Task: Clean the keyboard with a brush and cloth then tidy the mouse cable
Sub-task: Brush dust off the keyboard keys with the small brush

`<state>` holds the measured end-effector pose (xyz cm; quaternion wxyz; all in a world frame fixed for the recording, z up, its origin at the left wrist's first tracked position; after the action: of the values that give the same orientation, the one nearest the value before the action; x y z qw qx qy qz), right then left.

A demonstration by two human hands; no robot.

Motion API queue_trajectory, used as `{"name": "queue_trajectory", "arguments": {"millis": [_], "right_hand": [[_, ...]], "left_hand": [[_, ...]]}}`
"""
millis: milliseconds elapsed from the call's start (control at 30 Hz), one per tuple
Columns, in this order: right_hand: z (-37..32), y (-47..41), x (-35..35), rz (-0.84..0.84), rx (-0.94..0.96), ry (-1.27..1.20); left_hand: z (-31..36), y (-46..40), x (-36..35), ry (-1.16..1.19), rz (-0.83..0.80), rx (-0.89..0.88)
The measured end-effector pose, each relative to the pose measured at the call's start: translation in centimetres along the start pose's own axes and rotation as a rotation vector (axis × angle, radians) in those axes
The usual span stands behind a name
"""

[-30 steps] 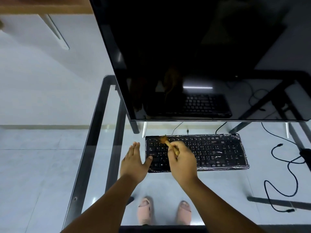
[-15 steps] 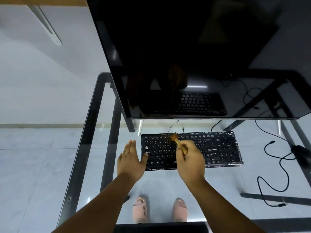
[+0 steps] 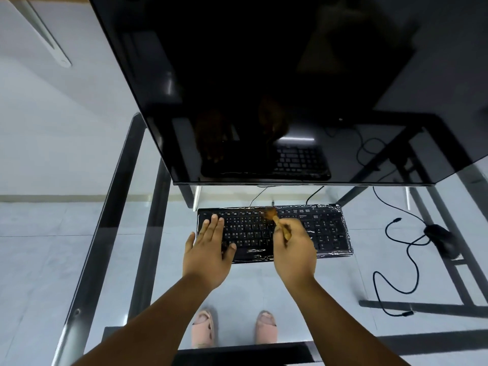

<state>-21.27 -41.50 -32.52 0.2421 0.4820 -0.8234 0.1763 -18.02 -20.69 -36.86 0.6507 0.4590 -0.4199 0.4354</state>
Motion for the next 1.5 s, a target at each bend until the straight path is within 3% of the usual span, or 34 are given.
{"name": "queue_trajectory", "arguments": {"millis": [67, 133, 267, 400, 500, 633, 767, 833, 900, 1000, 1133, 1267, 1367, 1500], "right_hand": [[0.1, 0.0, 0.0, -0.082, 0.02, -0.12], [0.4, 0.1, 0.1, -0.165, 0.034, -0.069], [2.0, -0.8, 2.3, -0.001, -0.029, 0.023], [1.8, -1.1, 2.4, -0.081, 0.015, -0.161], [2.3, -1.1, 2.3, -0.141, 0.039, -0.097], [3.6, -1.9, 4.2, 0.007, 0.0, 0.046], [3.6, -2.3, 4.7, -0.105, 0.057, -0.038], [4.4, -2.8, 5.9, -0.025, 0.035, 0.069], [4.9, -3.2, 6.9, 0.046, 0.012, 0.027], [5.0, -3.4, 6.5, -0.082, 0.064, -0.009], [6.7, -4.0, 8.5, 0.047, 0.004, -0.002], [7.3, -3.8, 8.3, -0.096, 0.016, -0.012], [8.6, -4.1, 10.3, 0.064, -0.034, -0.003], [8.7, -3.9, 10.2, -0.059, -0.008, -0.01]], "left_hand": [[0.2, 0.2, -0.3, -0.022, -0.018, 0.014], [0.4, 0.3, -0.5, -0.044, -0.027, 0.026], [1.0, 0.2, -0.2, -0.048, -0.021, 0.068], [2.5, 0.0, -0.3, -0.029, -0.002, 0.054], [3.7, -0.2, -0.9, -0.026, -0.009, 0.034], [5.2, -0.5, -1.5, -0.036, -0.015, 0.014], [6.4, -0.4, -1.9, -0.01, -0.017, 0.0], [7.0, -0.6, -2.1, -0.006, -0.021, -0.011], [7.7, -0.7, -2.2, 0.003, -0.023, -0.026], [8.6, -0.8, -2.5, 0.032, -0.045, -0.061], [9.3, -1.1, -2.6, 0.058, -0.027, -0.066], [10.3, -1.2, -2.9, 0.034, -0.036, -0.077], [11.0, -1.2, -3.2, 0.025, -0.045, -0.068], [11.1, -1.0, -3.4, 0.01, -0.032, -0.055]]}}
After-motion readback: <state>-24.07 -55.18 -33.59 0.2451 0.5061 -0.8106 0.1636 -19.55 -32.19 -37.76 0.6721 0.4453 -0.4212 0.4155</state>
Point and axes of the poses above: each hand's wrist, its own y-axis away from the middle knuckle, its own x-axis out of the back of the hand, z = x × y, the point moved 7 cm from there along -y, towards the middle knuckle, and after that the axes turned 9 degrees about -y, right-handed, at the moved point
